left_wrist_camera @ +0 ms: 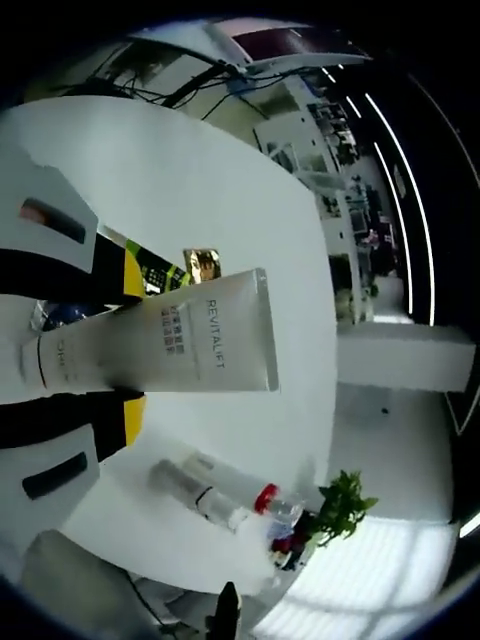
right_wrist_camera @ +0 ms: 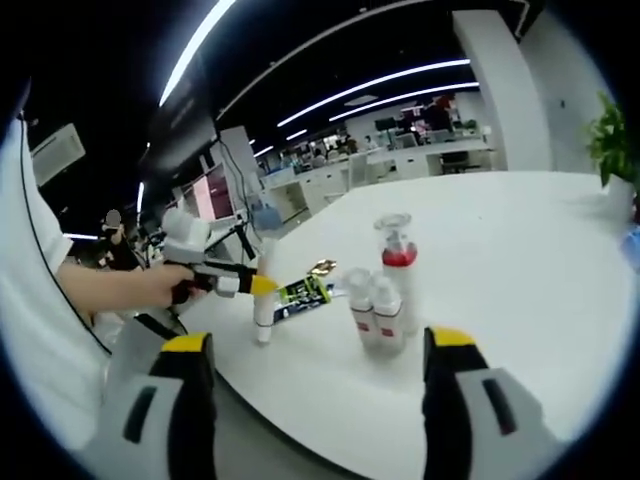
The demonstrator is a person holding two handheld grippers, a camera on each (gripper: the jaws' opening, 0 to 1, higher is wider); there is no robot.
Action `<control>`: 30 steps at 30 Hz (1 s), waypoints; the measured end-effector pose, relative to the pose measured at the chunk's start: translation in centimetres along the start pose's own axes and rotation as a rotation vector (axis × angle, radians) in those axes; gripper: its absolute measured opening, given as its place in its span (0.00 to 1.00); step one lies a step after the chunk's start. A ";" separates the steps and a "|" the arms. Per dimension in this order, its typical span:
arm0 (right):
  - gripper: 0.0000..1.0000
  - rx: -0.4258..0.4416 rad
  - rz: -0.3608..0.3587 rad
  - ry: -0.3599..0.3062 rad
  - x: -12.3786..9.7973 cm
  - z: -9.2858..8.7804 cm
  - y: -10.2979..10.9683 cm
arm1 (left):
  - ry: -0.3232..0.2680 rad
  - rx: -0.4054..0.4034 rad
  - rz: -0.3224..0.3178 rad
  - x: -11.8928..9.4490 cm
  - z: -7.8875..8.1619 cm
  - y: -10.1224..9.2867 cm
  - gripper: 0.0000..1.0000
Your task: Arrange the skincare products in the storage area until every visible bottle or jar stands upright without overlapping.
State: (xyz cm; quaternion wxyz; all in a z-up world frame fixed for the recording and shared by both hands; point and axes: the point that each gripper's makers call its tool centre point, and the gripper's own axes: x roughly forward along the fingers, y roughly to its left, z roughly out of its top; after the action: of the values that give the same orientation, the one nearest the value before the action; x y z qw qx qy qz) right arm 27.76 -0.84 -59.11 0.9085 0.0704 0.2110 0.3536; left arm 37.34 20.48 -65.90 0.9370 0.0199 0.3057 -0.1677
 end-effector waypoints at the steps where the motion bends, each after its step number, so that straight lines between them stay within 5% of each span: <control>1: 0.86 -0.004 0.007 0.000 0.1 0.1 0.2 | -0.003 -0.003 -0.006 -0.2 0.0 -0.2 0.30; 10: 0.80 -0.008 0.074 -0.024 0.8 1.4 2.5 | -0.049 0.090 -0.040 -2.1 0.5 -3.1 0.30; 20: 0.62 -0.054 0.123 -0.115 2.3 5.3 5.1 | -0.117 0.140 -0.099 -3.7 2.4 -7.3 0.30; 30: 0.55 -0.063 0.170 -0.105 4.0 5.7 6.4 | -0.160 0.236 -0.152 -5.0 3.8 -10.6 0.30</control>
State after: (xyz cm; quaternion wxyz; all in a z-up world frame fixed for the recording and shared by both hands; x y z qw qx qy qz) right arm 28.98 6.73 -53.53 0.8869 0.0780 0.1451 0.4316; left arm 32.22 11.45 -59.24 0.9340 0.0934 0.2091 -0.2742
